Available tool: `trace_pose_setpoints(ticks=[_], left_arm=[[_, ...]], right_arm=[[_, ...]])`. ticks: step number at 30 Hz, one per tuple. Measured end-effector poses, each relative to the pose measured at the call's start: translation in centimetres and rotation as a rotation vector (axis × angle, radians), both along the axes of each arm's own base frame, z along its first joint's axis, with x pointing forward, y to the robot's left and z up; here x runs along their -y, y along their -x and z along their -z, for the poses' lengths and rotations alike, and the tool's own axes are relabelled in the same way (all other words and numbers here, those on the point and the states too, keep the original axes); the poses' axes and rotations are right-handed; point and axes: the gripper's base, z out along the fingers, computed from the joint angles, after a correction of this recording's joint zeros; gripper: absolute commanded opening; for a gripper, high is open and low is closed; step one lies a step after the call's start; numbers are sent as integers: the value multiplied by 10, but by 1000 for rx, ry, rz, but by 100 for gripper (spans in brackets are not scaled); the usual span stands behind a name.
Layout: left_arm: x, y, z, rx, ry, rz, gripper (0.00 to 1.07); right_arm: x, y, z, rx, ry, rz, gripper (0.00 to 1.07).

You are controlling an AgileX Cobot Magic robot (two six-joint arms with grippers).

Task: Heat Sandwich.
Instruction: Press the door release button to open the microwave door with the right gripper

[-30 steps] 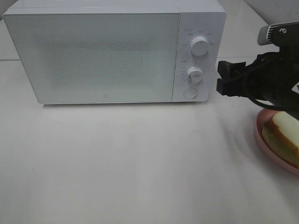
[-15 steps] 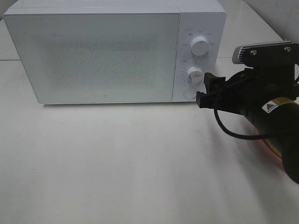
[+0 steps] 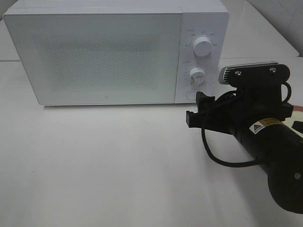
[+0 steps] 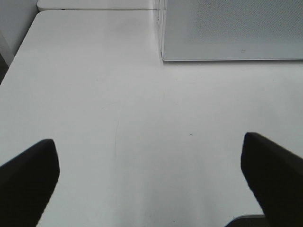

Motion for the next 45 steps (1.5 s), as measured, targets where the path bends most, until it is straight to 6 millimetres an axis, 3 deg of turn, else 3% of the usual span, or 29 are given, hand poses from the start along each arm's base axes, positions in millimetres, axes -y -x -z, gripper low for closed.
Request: trace_pose_setpoints(ticks=[8, 13, 18, 30, 34, 42, 45], left_arm=[[0, 0, 0, 0, 0, 0, 100], [0, 0, 0, 0, 0, 0, 100], [0, 0, 0, 0, 0, 0, 100], [0, 0, 0, 0, 0, 0, 100], [0, 0, 0, 0, 0, 0, 100], [0, 0, 0, 0, 0, 0, 100], [0, 0, 0, 0, 0, 0, 100]], right_arm=[[0, 0, 0, -1, -11, 6, 75], [0, 0, 0, -16, -138, 47, 75], [0, 0, 0, -39, -337, 112, 75], [0, 0, 1, -131, -997, 326, 74], [0, 1, 3, -169, -1127, 377, 72], [-1, 2, 7, -232, -1375, 485, 52], [-2, 4, 9, -271, -1419, 520, 31]])
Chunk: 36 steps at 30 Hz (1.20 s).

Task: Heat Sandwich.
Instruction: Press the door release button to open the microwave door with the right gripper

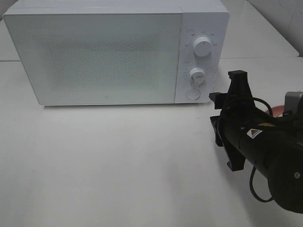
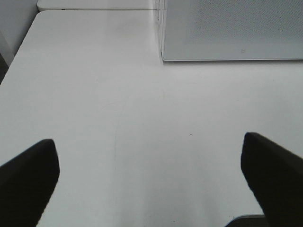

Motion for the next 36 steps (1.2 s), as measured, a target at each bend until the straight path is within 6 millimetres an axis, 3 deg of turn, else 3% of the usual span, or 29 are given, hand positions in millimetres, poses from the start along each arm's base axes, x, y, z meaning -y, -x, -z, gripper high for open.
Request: trace_pose_setpoints(ticks=[1, 3, 6, 23, 36], left_arm=[[0, 0, 0, 0, 0, 0, 100], [0, 0, 0, 0, 0, 0, 100], [0, 0, 0, 0, 0, 0, 100], [0, 0, 0, 0, 0, 0, 100], [0, 0, 0, 0, 0, 0, 100]], right_arm=[[0, 0, 0, 0, 0, 0, 31], [-1, 1, 1, -14, -8, -1, 11], [-1, 1, 2, -25, -12, -3, 0], [-2, 1, 9, -57, 2, -3, 0], [-13, -29, 21, -71, -17, 9, 0]])
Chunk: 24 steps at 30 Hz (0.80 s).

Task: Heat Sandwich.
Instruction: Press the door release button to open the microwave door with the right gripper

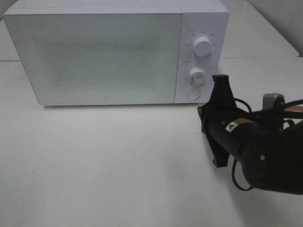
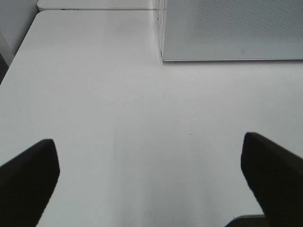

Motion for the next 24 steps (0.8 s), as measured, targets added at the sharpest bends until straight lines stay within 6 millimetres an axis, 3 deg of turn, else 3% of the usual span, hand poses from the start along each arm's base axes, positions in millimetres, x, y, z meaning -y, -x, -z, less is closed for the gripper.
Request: trace_pose_setpoints(ticks=[12, 24], left_arm=[[0, 0, 0, 0, 0, 0, 100], [0, 0, 0, 0, 0, 0, 100]], right_arm=[[-3, -43, 13, -20, -26, 25, 0], [-3, -69, 22, -18, -52, 36, 0]])
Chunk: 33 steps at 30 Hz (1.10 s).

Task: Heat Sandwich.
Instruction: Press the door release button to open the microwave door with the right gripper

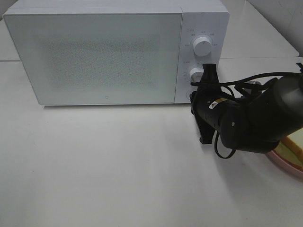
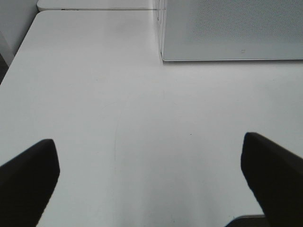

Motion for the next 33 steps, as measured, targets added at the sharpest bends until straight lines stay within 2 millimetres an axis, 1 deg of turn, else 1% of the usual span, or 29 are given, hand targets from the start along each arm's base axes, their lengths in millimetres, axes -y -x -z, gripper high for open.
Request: trace_pose_setpoints(ticks=[11, 19, 26, 28, 33], left_arm=[[0, 0, 0, 0, 0, 0, 100], [0, 0, 0, 0, 0, 0, 100], [0, 0, 0, 0, 0, 0, 100], [0, 0, 0, 0, 0, 0, 100], [0, 0, 0, 0, 0, 0, 100]], right_arm=[[-3, -19, 13, -7, -7, 7, 0], [-1, -30, 16, 2, -16, 22, 0], [-2, -35, 18, -4, -20, 27, 0], [-3, -36, 23, -17, -16, 26, 0], [-1, -38, 27, -25, -12, 35, 0]])
